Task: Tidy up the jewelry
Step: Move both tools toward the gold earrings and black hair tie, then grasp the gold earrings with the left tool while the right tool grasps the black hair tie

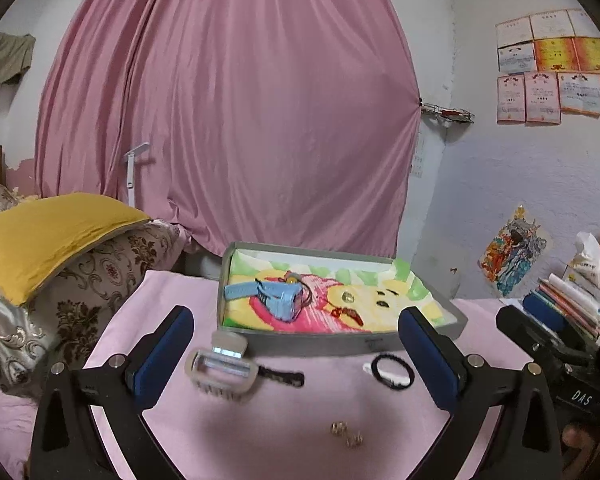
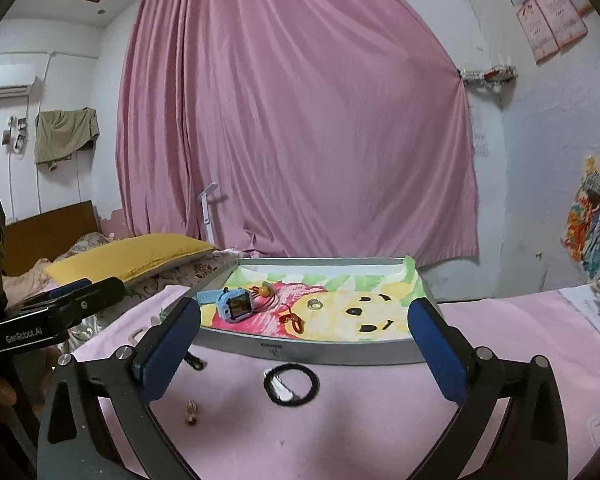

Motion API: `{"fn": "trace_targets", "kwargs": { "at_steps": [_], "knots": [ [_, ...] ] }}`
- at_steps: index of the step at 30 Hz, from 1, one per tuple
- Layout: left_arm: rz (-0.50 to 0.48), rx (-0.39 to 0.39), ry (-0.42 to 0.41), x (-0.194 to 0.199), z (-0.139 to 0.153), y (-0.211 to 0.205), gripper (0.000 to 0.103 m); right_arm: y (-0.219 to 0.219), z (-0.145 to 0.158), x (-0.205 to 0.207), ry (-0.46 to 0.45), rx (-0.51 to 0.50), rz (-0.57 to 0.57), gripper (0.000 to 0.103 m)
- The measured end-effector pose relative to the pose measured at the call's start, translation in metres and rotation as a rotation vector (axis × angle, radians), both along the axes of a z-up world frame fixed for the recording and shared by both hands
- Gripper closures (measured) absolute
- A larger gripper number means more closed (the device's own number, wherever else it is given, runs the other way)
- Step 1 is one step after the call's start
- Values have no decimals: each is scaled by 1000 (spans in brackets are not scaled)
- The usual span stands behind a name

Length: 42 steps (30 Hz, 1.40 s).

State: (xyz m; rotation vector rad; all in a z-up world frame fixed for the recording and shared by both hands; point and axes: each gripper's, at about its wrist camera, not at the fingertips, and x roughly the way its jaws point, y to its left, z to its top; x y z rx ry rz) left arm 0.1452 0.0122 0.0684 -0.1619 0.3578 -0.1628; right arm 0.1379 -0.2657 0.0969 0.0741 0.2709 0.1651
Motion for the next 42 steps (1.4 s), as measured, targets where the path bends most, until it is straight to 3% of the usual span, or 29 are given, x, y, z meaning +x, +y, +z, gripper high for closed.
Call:
{"fn": "trace_targets", "kwargs": {
  "at_steps": [6, 10, 21, 25, 31, 42],
  "knots": [
    [5, 16, 18, -22, -15, -2, 0, -1, -2, -20, -18, -59, -6, 1],
    [6, 14, 44, -26, -23, -3, 0, -5, -6, -24, 18, -86, -6, 1],
    [-72, 28, 226, -10, -45, -16, 1, -20, -25, 3, 238, -63, 52, 5],
    [-107, 25, 296, -2, -55, -22, 13, -27, -37, 19, 341, -39, 74, 32],
    [-161, 34, 372, 8, -65, -33, 34, -23, -48, 40, 451, -42, 126, 52],
    [-189, -14, 468, 33, -70, -35, 60, -8, -50, 73, 521, -91, 159, 65]
  ]
}}
